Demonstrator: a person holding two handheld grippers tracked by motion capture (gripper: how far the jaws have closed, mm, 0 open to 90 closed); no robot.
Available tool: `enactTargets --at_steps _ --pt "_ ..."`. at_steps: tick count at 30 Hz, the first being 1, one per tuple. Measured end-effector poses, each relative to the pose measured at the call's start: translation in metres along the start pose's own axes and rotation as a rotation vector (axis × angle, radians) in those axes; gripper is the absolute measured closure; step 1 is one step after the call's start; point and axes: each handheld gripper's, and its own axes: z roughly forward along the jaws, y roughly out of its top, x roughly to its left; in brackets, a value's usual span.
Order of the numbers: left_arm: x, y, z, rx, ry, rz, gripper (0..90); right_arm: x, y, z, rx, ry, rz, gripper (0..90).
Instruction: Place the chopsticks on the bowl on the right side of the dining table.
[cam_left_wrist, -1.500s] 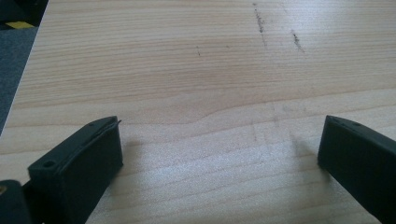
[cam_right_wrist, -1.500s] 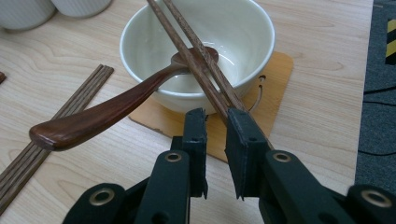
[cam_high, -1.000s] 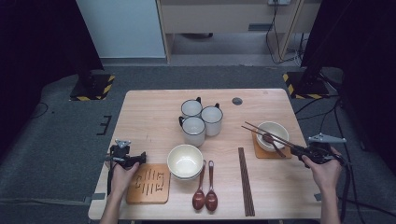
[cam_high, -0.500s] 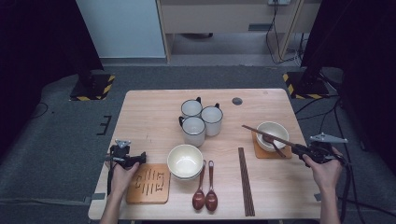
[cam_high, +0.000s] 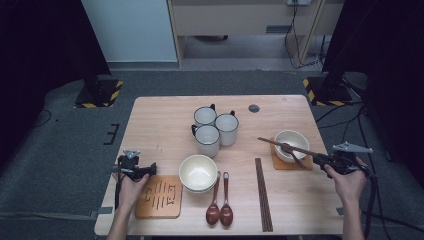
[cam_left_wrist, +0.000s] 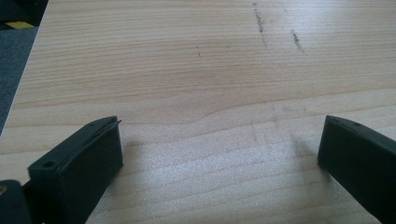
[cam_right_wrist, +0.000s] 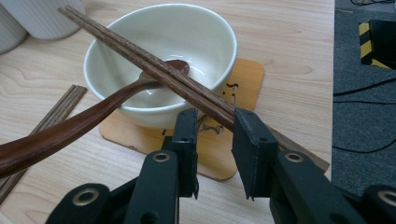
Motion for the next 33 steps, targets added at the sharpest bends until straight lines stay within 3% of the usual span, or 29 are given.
enactTargets --at_steps 8,23,33 --pt "0.0 0.0 0.0 0.0 0.0 0.0 0.0 0.0 0.001 0.001 -0.008 -0.009 0.011 70.0" --pt "0.0 0.0 0.0 0.0 0.0 0.0 0.0 0.005 0.004 0.008 -0.034 -0.001 -0.014 69.8" --pt "0.0 0.0 0.0 0.0 0.0 0.0 0.0 0.003 0.005 0.011 -0.047 -0.006 0.001 68.7"
